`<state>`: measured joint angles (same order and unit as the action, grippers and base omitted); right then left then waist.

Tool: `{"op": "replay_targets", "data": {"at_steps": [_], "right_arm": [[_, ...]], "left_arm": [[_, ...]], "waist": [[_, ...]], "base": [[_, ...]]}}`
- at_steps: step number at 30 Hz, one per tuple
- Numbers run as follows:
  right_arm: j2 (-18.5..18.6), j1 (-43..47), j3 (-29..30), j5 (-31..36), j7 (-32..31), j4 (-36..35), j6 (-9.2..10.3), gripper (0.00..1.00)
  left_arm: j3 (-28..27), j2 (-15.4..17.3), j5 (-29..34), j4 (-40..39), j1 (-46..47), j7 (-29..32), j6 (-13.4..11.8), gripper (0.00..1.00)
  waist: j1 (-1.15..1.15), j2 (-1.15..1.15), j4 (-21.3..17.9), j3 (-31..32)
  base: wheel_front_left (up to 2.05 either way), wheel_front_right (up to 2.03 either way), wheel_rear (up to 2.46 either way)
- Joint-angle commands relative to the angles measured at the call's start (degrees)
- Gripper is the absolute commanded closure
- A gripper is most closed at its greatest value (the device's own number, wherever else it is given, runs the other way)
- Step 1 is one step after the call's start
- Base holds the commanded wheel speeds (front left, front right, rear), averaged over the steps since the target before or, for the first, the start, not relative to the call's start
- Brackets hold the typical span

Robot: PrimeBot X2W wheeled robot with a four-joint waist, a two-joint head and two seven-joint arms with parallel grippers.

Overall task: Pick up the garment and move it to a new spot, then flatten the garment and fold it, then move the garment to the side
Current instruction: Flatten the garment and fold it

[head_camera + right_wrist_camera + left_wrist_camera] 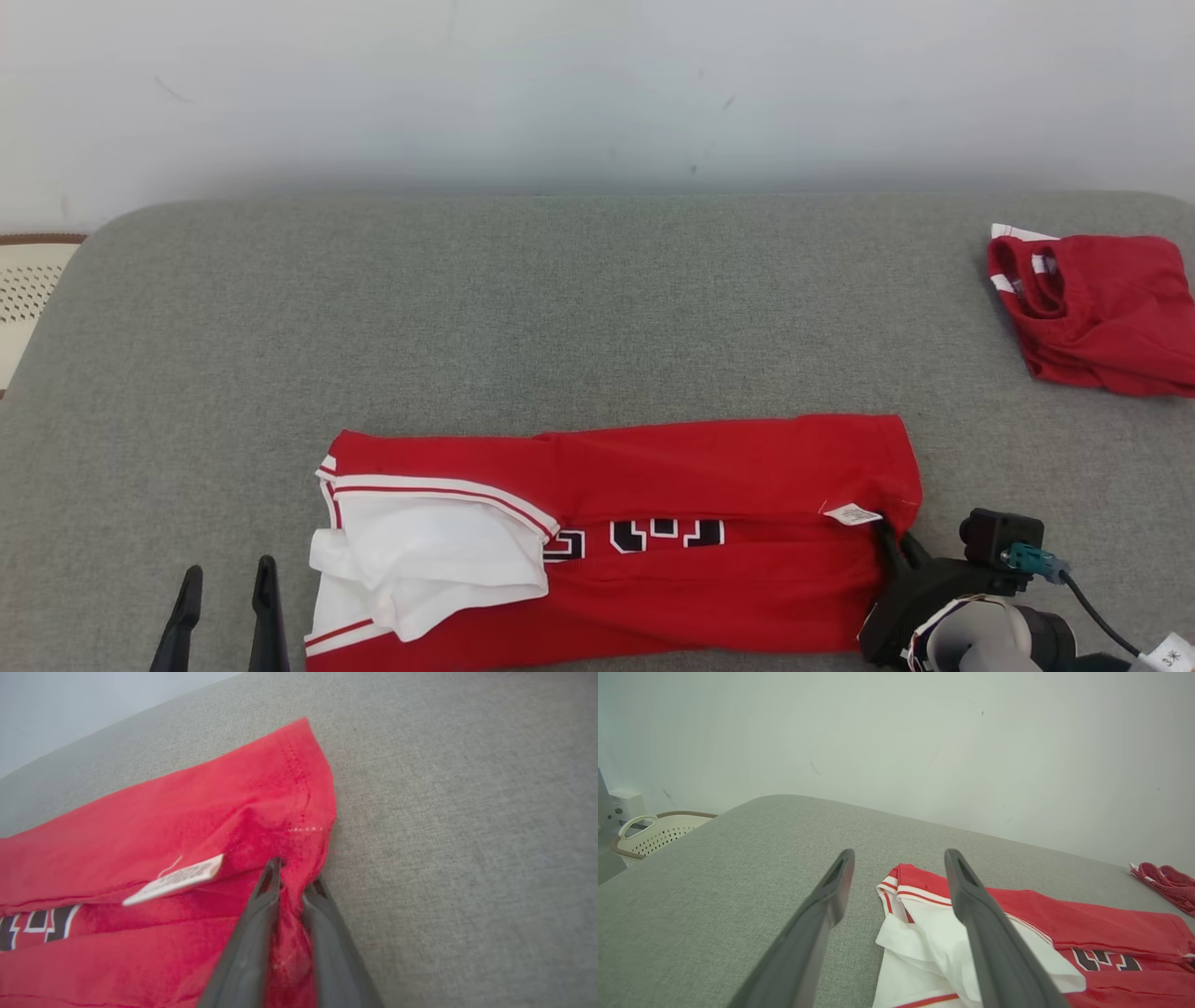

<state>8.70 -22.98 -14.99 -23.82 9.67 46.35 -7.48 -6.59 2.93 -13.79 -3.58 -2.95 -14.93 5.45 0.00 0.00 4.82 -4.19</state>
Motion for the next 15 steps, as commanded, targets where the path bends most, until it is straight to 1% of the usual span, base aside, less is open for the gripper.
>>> {"op": "replay_targets", "data": {"at_steps": [1, 6, 15], "right_arm": [[-0.3, -0.4, -0.5, -0.5, 0.6, 0.8, -0.02, 1.00], [0.6, -1.6, -1.0, -1.2, 2.5, 1.9, -0.02, 1.00], [5.0, -2.7, 0.2, -1.6, 4.1, 2.6, 0.01, 1.00]], "left_arm": [[-0.1, 0.0, -0.1, 0.2, -0.4, -0.2, -0.1, 0.00], [-0.4, 0.0, -0.4, 0.1, -0.5, -0.2, -0.3, 0.00], [-0.3, 0.0, -1.0, 0.1, -0.5, -0.2, -0.8, 0.00]], "waist": [[0.00, 0.00, 0.1, -0.1], [0.00, 0.00, 0.1, -0.5], [0.00, 0.00, -1.1, -0.8]], "base": [[0.00, 0.00, 0.00], [0.00, 0.00, 0.00], [0.00, 0.00, 0.00]]}}
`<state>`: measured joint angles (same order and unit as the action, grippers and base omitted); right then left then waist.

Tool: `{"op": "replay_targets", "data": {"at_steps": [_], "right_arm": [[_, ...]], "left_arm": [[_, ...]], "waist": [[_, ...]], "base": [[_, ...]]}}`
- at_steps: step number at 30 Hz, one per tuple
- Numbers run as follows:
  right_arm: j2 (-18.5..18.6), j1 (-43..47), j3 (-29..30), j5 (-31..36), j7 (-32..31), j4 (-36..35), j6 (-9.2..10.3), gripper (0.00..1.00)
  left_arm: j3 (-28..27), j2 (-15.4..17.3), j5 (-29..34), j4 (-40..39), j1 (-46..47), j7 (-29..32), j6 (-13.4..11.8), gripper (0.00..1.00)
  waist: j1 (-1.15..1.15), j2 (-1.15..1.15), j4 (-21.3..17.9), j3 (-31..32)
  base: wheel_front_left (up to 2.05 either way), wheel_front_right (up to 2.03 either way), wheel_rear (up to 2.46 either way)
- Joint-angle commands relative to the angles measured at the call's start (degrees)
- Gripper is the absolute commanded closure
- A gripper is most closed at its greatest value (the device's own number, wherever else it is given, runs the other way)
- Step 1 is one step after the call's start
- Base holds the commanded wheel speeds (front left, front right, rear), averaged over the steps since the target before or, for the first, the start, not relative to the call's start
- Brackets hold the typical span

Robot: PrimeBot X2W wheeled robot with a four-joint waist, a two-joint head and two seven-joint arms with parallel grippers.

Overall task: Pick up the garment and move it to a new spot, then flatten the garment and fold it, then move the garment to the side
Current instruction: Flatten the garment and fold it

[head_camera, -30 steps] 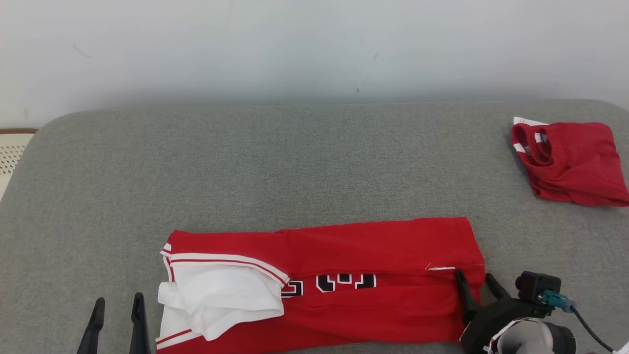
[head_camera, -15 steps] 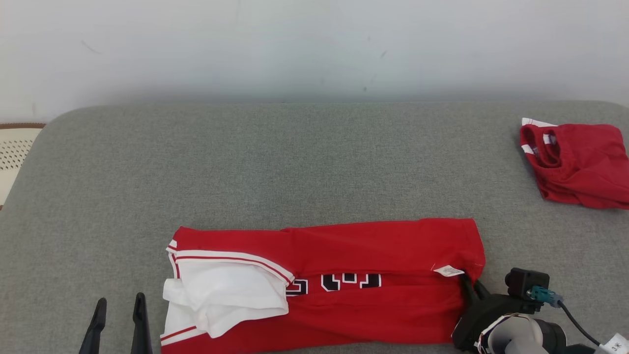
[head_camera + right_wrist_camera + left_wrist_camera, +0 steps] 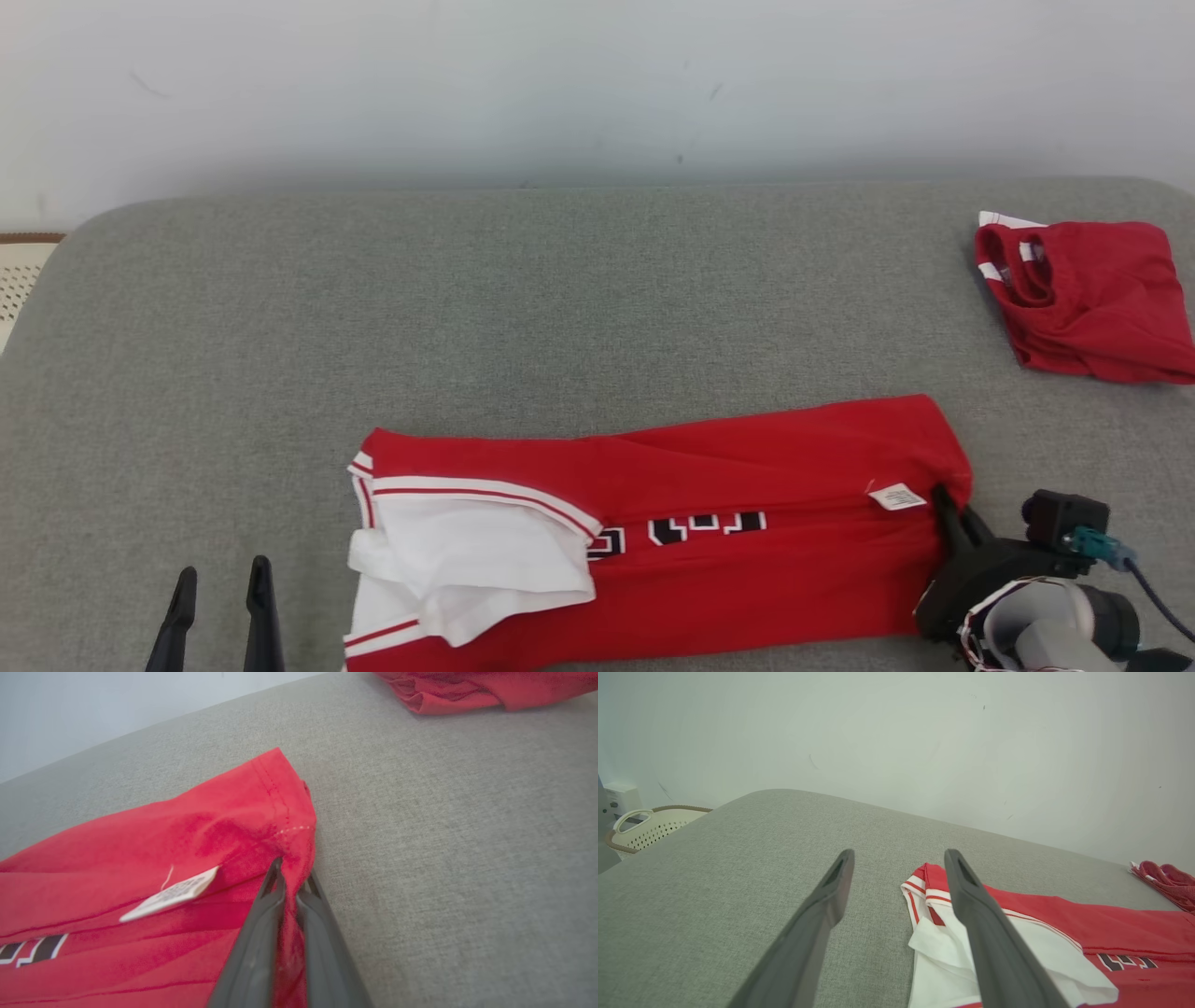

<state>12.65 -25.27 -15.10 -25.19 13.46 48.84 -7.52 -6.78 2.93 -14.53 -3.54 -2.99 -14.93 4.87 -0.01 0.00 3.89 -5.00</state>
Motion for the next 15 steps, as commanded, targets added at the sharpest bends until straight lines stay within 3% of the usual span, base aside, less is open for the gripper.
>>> {"op": "replay_targets", "data": {"at_steps": [1, 10, 15], "right_arm": [[1.0, -0.4, 0.3, -0.3, 0.3, 0.1, 0.05, 1.00], [3.2, -0.5, -1.2, -2.6, -0.9, -3.9, 0.05, 1.00], [3.8, 1.7, -6.4, -9.0, -3.8, -14.1, 0.05, 1.00]], "left_arm": [[-0.1, 0.0, -0.2, 0.1, -0.5, -0.2, -0.2, 0.00], [-0.4, 0.0, -0.4, 0.0, -0.9, -0.2, -0.5, 0.00], [-0.3, 0.0, -0.3, -0.1, -1.0, -0.2, -0.8, 0.00]], "waist": [[0.01, 0.00, -0.2, 0.0], [0.01, 0.00, -1.6, 0.6], [0.01, 0.00, -2.3, 1.0]], "base": [[0.00, 0.00, 0.00], [0.00, 0.00, 0.00], [0.00, 0.00, 0.00]]}}
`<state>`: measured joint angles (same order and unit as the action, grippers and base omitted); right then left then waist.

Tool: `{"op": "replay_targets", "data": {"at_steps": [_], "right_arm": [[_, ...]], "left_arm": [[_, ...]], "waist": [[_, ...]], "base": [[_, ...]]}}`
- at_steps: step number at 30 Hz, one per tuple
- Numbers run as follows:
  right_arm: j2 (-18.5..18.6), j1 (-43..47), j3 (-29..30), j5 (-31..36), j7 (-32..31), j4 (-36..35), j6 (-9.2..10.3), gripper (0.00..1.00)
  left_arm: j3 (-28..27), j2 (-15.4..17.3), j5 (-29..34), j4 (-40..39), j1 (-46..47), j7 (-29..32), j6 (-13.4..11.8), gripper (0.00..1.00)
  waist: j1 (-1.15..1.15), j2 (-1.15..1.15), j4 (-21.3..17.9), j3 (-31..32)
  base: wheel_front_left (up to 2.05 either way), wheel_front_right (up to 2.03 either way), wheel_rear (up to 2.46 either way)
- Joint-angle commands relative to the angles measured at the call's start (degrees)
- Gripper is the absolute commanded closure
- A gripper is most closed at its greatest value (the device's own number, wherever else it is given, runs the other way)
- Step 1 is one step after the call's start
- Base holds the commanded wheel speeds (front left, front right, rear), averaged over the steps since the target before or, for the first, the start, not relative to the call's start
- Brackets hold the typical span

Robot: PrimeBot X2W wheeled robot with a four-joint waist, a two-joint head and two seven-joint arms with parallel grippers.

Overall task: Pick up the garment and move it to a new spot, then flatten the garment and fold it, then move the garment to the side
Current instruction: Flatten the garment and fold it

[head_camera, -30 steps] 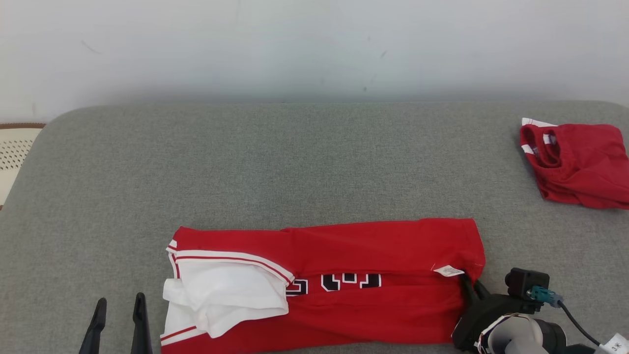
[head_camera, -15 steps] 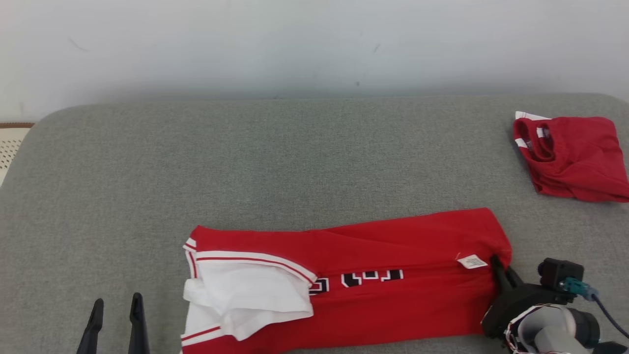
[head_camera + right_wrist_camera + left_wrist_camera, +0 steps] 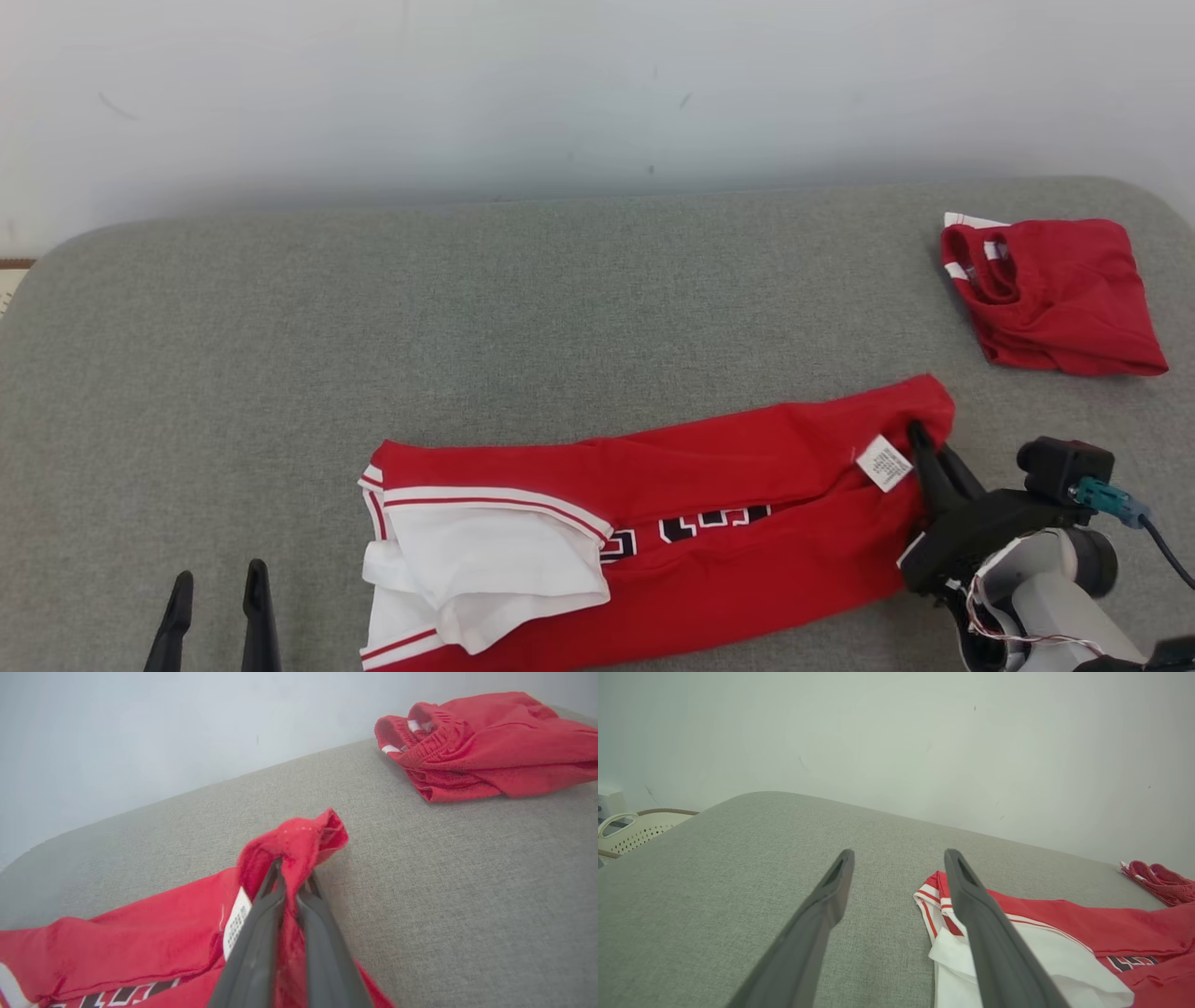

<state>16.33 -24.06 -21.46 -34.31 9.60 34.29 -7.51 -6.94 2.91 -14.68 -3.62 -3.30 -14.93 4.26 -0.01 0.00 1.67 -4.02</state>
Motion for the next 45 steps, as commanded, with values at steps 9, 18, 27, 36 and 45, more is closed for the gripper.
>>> {"op": "replay_targets", "data": {"at_steps": [9, 18, 27, 36, 45], "right_arm": [[2.2, 4.0, -7.3, -4.2, -3.9, -16.0, 0.04, 1.00], [-0.5, 5.9, -12.9, -7.3, -7.6, -25.2, 0.03, 1.00], [-3.3, 3.7, -17.8, -9.0, -8.3, -27.3, 0.03, 1.00], [-7.2, -0.7, -22.5, -9.2, -7.1, -22.4, 0.02, 1.00], [-10.9, -5.4, -27.5, -11.1, -5.1, -11.9, 0.02, 1.00]], "left_arm": [[0.0, 0.0, 0.0, 0.1, -0.7, -0.2, 0.0, 0.00], [0.8, 0.0, -0.3, 0.4, -0.7, -0.2, -0.1, 0.00], [1.6, 0.0, -0.3, 0.9, -0.5, -0.2, 0.1, 0.00], [3.0, 0.0, -0.5, 1.4, 0.6, -0.2, -0.1, 0.00], [5.6, 0.0, -1.4, 2.4, 2.3, -0.2, -0.1, 0.00]], "waist": [[0.01, 0.00, 0.4, 0.7], [0.01, 0.00, 2.6, 1.5], [0.01, 0.00, 5.2, 2.1], [0.01, 0.00, 7.5, 1.8], [0.01, 0.00, 11.0, 1.0]], "base": [[0.00, 0.00, 0.00], [0.00, 0.00, 0.00], [0.00, 0.00, 0.00], [0.00, 0.00, 0.00], [0.00, 0.00, 0.00]]}}
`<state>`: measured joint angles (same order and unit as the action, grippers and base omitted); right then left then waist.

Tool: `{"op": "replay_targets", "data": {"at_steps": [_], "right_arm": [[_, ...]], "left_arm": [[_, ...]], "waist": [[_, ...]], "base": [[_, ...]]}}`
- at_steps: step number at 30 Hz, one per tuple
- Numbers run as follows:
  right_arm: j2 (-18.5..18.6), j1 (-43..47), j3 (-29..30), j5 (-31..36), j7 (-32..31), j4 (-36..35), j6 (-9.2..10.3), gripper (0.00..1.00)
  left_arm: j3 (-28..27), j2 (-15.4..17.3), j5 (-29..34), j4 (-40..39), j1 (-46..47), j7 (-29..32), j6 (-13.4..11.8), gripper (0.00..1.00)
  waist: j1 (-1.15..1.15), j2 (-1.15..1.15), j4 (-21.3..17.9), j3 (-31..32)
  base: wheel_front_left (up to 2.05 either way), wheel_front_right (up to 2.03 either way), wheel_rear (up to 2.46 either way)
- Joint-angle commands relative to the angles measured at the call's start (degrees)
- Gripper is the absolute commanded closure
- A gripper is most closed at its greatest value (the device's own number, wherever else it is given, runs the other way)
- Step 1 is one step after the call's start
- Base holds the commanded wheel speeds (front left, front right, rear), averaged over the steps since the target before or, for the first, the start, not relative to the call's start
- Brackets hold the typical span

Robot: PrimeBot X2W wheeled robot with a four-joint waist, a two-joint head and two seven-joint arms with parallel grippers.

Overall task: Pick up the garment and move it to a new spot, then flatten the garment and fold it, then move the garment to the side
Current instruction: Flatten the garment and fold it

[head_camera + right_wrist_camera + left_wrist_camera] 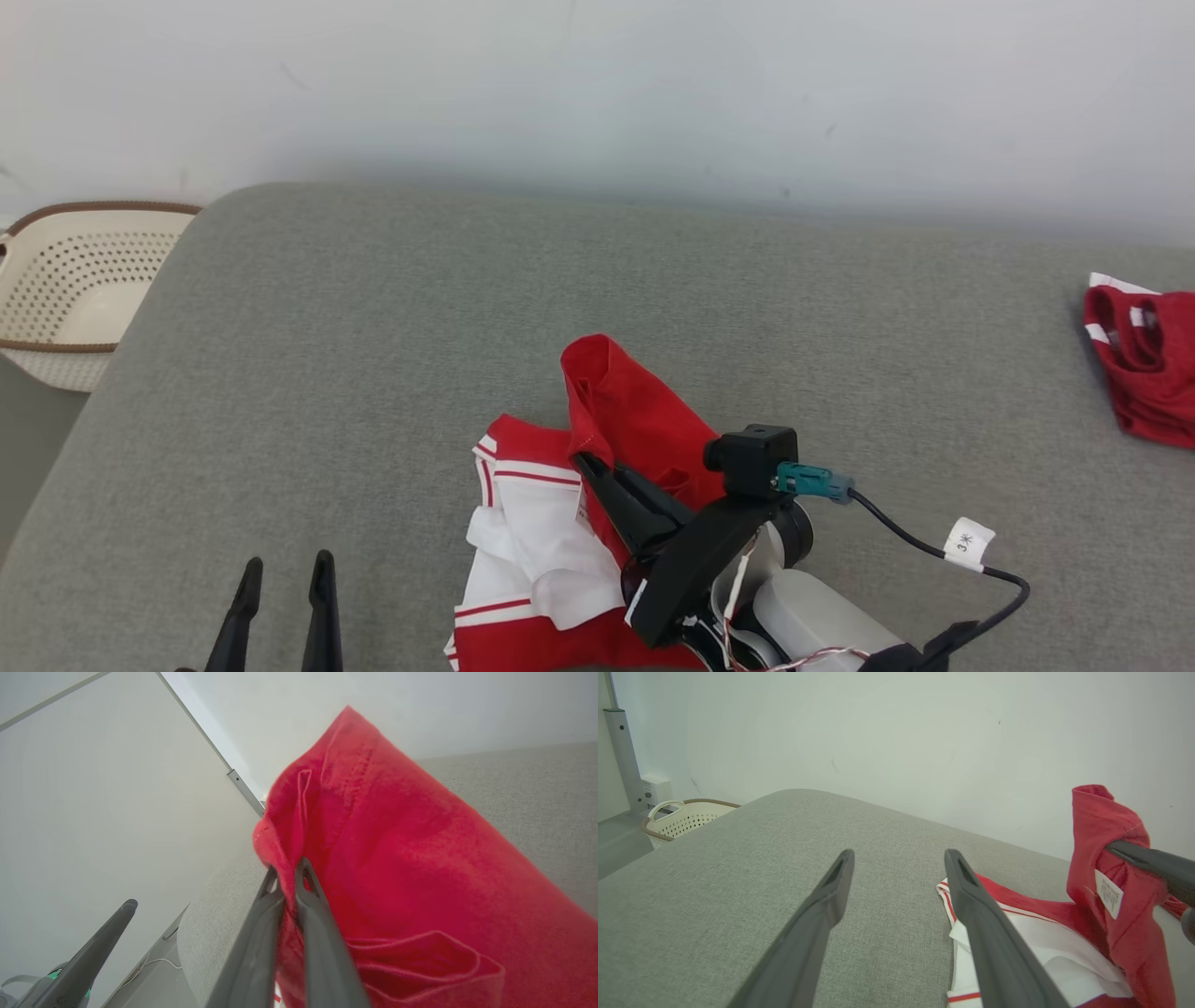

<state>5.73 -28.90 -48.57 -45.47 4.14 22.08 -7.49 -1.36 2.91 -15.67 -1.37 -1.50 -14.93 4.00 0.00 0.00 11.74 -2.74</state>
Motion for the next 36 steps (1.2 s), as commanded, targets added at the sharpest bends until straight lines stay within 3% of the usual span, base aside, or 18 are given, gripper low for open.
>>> {"op": "replay_targets", "data": {"at_steps": [1, 13, 14, 15, 16, 17, 26, 36], "right_arm": [[-0.5, -1.2, -0.7, 0.3, 0.9, 1.5, 0.00, 1.00], [-2.7, -5.5, -4.9, -3.4, 4.4, 15.1, 0.00, 1.00], [-2.8, -5.9, -5.2, -3.8, 4.8, 15.8, 0.00, 0.89], [-2.8, -6.2, -5.7, -4.2, 5.3, 16.5, 0.00, 0.67], [-2.9, -6.4, -6.2, -4.6, 5.6, 17.2, 0.00, 0.20], [-2.9, -6.6, -6.6, -5.1, 6.0, 17.6, 0.00, 0.00], [-2.9, -9.2, -9.6, -8.2, 9.8, 14.2, 0.00, 0.00], [2.5, -8.9, -3.5, -4.2, 11.1, 9.5, 0.00, 0.00]], "left_arm": [[0.3, 0.0, -0.6, 0.4, 0.5, -0.2, 0.2, 0.00], [2.9, 0.0, -1.2, 2.4, 2.5, -0.2, 0.5, 0.00], [3.0, 0.0, -1.2, 2.5, 2.6, -0.2, 0.5, 0.00], [2.9, 0.0, -1.2, 2.6, 2.7, -0.2, 0.5, 0.00], [2.9, 0.0, -1.2, 2.7, 2.7, -0.2, 0.5, 0.00], [2.8, 0.0, -1.3, 2.9, 2.7, -0.2, 0.5, 0.00], [1.7, 0.0, -0.8, 3.1, 1.9, -0.2, 0.4, 0.00], [0.7, 0.0, -0.6, 2.2, 1.2, -0.2, -0.1, 0.00]], "waist": [[0.00, 0.00, 1.3, -0.4], [0.00, 0.00, 5.8, -1.5], [0.00, 0.00, 6.0, -1.5], [0.00, 0.00, 6.1, -1.5], [0.00, 0.00, 6.2, -1.5], [0.00, 0.00, 6.3, -1.5], [0.00, 0.00, 4.7, -0.9], [0.00, 0.00, 2.4, -0.6]], "base": [[0.00, 0.00, 0.00], [0.00, 0.00, 0.00], [0.00, 0.00, 0.00], [0.00, 0.00, 0.00], [0.00, 0.00, 0.00], [0.00, 0.00, 0.00], [0.00, 0.00, 0.00], [0.00, 0.00, 0.00]]}}
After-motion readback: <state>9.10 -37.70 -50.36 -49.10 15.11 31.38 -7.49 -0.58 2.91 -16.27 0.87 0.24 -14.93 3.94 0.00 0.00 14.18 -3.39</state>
